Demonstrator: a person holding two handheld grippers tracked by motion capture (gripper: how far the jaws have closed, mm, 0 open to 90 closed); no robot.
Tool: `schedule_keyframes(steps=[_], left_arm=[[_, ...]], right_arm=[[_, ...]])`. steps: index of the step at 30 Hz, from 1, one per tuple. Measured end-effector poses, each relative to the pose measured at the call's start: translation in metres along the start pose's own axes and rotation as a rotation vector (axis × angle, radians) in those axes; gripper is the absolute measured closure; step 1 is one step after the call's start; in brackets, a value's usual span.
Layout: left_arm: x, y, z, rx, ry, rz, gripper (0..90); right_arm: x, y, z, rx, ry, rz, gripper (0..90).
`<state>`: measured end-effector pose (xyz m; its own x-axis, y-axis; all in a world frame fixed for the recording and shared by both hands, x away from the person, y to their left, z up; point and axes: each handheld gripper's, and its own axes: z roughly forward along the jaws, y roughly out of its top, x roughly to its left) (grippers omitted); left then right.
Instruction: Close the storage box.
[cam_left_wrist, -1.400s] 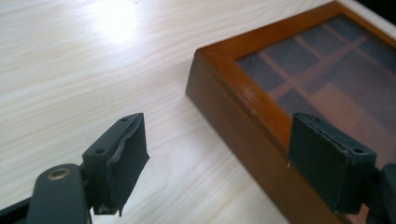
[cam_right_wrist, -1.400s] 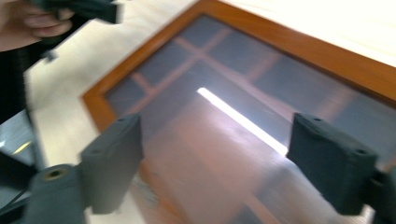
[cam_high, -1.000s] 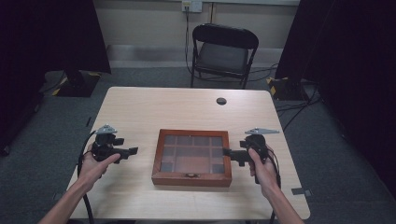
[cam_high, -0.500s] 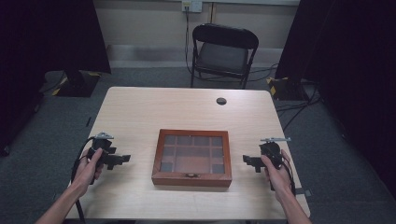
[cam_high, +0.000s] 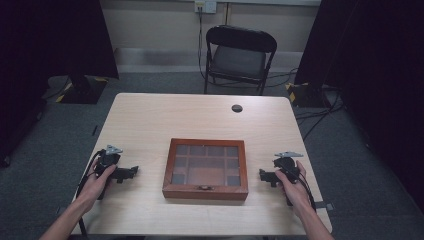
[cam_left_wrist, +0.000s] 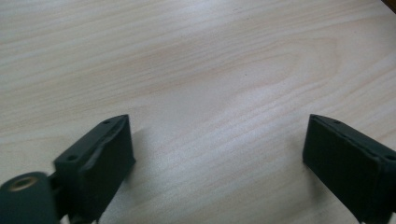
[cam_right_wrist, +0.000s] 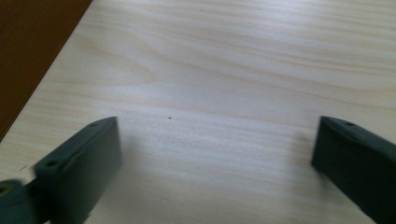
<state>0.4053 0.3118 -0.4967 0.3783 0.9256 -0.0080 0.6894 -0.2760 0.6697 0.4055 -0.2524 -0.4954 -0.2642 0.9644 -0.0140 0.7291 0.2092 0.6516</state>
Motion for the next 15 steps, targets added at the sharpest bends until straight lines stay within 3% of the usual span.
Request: schedule_keyframes(steps=[1,6,15], left_arm=[[-0.0018,-0.0010,0.0010,-0.010,0.009,-0.005,3.2],[-0.0003,-0.0045,0.0031,-0.044,-0.001,0.007,0.0],[0.0005,-0.0066,0.0027,-0.059,-0.008,0.017,0.0]], right_arm=[[0.0010,-0.0032,0.0007,-0.035,0.007,-0.008,0.0],[0.0029,-0.0069,0.0020,-0.079,-0.007,0.010,0.0],[0.0035,-0.0071,0.0018,-0.079,-0.012,0.013,0.0]])
